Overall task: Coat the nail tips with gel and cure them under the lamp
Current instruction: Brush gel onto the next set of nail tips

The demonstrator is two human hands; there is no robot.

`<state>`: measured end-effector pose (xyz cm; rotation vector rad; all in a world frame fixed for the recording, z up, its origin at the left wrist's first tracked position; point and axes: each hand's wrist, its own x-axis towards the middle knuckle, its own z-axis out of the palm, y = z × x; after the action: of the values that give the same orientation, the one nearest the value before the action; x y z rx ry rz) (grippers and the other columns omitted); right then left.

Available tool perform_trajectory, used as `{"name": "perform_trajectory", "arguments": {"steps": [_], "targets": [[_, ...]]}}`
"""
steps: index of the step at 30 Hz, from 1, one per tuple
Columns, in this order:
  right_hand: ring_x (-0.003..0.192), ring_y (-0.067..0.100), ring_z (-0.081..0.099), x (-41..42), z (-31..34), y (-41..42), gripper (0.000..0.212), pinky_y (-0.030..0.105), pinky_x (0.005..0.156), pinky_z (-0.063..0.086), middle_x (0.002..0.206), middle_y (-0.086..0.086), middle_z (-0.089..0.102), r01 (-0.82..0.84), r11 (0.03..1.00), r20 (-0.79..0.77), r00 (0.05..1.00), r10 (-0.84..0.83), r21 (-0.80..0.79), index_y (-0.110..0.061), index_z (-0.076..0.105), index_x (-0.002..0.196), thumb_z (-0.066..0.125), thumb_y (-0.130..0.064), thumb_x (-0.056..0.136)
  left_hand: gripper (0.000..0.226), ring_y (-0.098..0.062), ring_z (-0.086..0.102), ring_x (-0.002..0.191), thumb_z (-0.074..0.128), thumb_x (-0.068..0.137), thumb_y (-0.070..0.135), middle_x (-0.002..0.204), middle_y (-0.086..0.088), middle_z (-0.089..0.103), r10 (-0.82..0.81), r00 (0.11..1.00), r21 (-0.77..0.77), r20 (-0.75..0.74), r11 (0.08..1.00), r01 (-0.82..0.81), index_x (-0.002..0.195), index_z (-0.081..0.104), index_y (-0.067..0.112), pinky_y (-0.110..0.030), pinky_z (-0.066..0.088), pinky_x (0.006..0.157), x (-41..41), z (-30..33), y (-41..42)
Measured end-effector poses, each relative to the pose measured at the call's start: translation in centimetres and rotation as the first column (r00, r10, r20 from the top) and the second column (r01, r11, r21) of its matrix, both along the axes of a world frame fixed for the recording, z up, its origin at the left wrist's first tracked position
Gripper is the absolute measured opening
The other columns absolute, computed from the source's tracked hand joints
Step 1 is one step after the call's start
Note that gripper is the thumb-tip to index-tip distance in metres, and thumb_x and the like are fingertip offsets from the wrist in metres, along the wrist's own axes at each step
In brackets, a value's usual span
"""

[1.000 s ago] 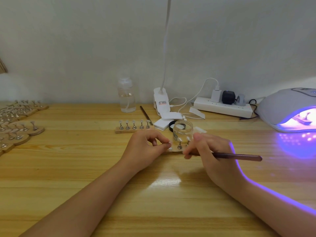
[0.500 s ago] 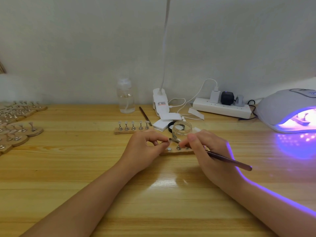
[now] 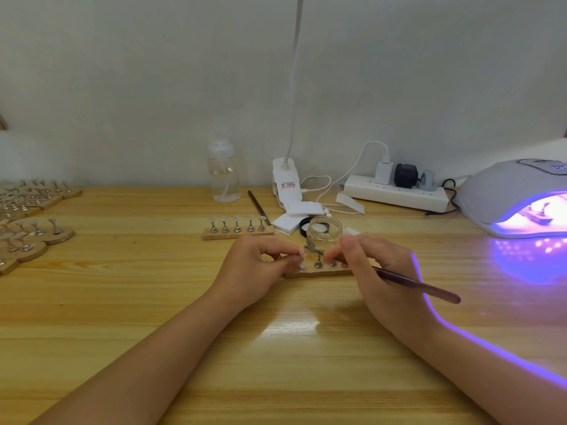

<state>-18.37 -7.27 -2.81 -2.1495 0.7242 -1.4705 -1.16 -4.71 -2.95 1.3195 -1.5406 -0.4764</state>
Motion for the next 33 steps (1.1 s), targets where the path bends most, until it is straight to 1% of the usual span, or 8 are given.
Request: {"name": "perform_trajectory", "arguments": {"steps": [3, 9, 15, 18, 22, 25, 28, 33], "targets": [[0.067, 0.0, 0.061, 0.01, 0.06, -0.01, 0.026, 0.008, 0.064, 0.042, 0.067, -0.01, 0.068, -0.013, 1.0, -0.009, 1.0, 0.013, 0.02, -0.026, 0.069, 0.073, 0.05, -0.041, 0.083, 0.016, -0.021, 0.066, 0.08, 0.074, 0.071, 0.007, 0.079, 0.0, 0.072, 0.001, 0.999, 0.017, -0.036, 1.0, 0.0, 0.081, 0.074, 0.02, -0.032, 0.053, 0.078, 0.02, 0.01, 0.03], [0.07, -0.001, 0.064, -0.05, 0.23, 0.14, 0.019, 0.011, 0.067, 0.047, 0.078, -0.016, 0.069, -0.01, 1.0, 0.038, 0.999, 0.009, 0.026, -0.034, 0.066, 0.074, 0.052, -0.04, 0.086, 0.014, -0.016, 0.066, 0.08, 0.075, 0.069, 0.009, 0.077, 0.01, 0.071, 0.017, 0.998, 0.047, -0.053, 0.999, -0.015, 0.079, 0.074, 0.019, -0.022, 0.051, 0.076, 0.06, 0.03, 0.07], [0.059, 0.003, 0.066, 0.07, -0.11, 0.13, 0.031, 0.009, 0.06, 0.048, 0.066, -0.003, 0.07, -0.108, 0.984, 0.154, 0.984, 0.086, 0.141, -0.019, 0.069, 0.067, 0.048, -0.027, 0.088, 0.014, -0.007, 0.065, 0.079, 0.075, 0.07, 0.01, 0.077, 0.015, 0.069, 0.003, 0.998, 0.066, -0.06, 0.998, 0.0, 0.077, 0.073, 0.022, -0.009, 0.047, 0.072, 0.07, 0.18, 0.16], [0.067, 0.004, 0.065, 0.1, -0.01, 0.0, 0.027, 0.014, 0.065, 0.05, 0.068, -0.006, 0.07, -0.057, 0.994, 0.082, 0.995, 0.05, 0.094, -0.027, 0.068, 0.073, 0.048, -0.028, 0.09, 0.014, -0.008, 0.066, 0.079, 0.075, 0.07, 0.01, 0.077, 0.013, 0.07, 0.004, 0.998, 0.067, -0.057, 0.998, 0.0, 0.079, 0.074, 0.02, -0.012, 0.049, 0.074, 0.16, 0.05, 0.12], [0.058, 0.004, 0.065, 0.02, -0.11, 0.18, 0.03, 0.012, 0.059, 0.049, 0.064, 0.0, 0.069, -0.139, 0.978, 0.133, 0.984, 0.118, 0.156, -0.021, 0.069, 0.068, 0.056, -0.035, 0.09, 0.015, -0.012, 0.066, 0.081, 0.075, 0.07, 0.008, 0.077, 0.014, 0.069, 0.003, 0.998, 0.06, -0.066, 0.998, 0.001, 0.077, 0.073, 0.022, -0.012, 0.049, 0.073, 0.14, 0.02, 0.05], [0.067, 0.005, 0.065, 0.0, 0.02, 0.02, 0.028, 0.019, 0.064, 0.051, 0.07, -0.006, 0.07, -0.056, 0.996, 0.066, 0.996, 0.052, 0.071, -0.026, 0.069, 0.075, 0.049, -0.04, 0.089, 0.015, -0.02, 0.066, 0.083, 0.074, 0.07, 0.008, 0.078, 0.008, 0.071, -0.002, 0.998, 0.057, -0.061, 0.998, 0.006, 0.077, 0.073, 0.021, -0.024, 0.053, 0.078, 0.13, 0.02, 0.02], [0.066, 0.004, 0.066, 0.18, -0.1, 0.01, 0.033, 0.021, 0.065, 0.052, 0.069, -0.008, 0.07, -0.081, 0.985, 0.055, 0.996, 0.074, 0.153, -0.025, 0.07, 0.071, 0.052, -0.047, 0.089, 0.015, -0.028, 0.065, 0.084, 0.073, 0.071, 0.005, 0.079, 0.001, 0.072, -0.015, 0.998, 0.049, -0.064, 0.999, 0.018, 0.081, 0.074, 0.017, -0.036, 0.053, 0.08, 0.07, 0.0, 0.06], [0.069, 0.002, 0.065, 0.08, 0.03, 0.09, 0.026, 0.015, 0.064, 0.05, 0.07, -0.008, 0.07, -0.058, 0.995, 0.043, 0.998, 0.054, 0.077, -0.03, 0.068, 0.075, 0.049, -0.041, 0.088, 0.017, -0.032, 0.062, 0.084, 0.072, 0.071, 0.004, 0.08, -0.005, 0.072, -0.027, 0.998, 0.029, -0.051, 0.999, 0.029, 0.085, 0.073, 0.013, -0.04, 0.051, 0.08, 0.02, 0.02, 0.05]]}}
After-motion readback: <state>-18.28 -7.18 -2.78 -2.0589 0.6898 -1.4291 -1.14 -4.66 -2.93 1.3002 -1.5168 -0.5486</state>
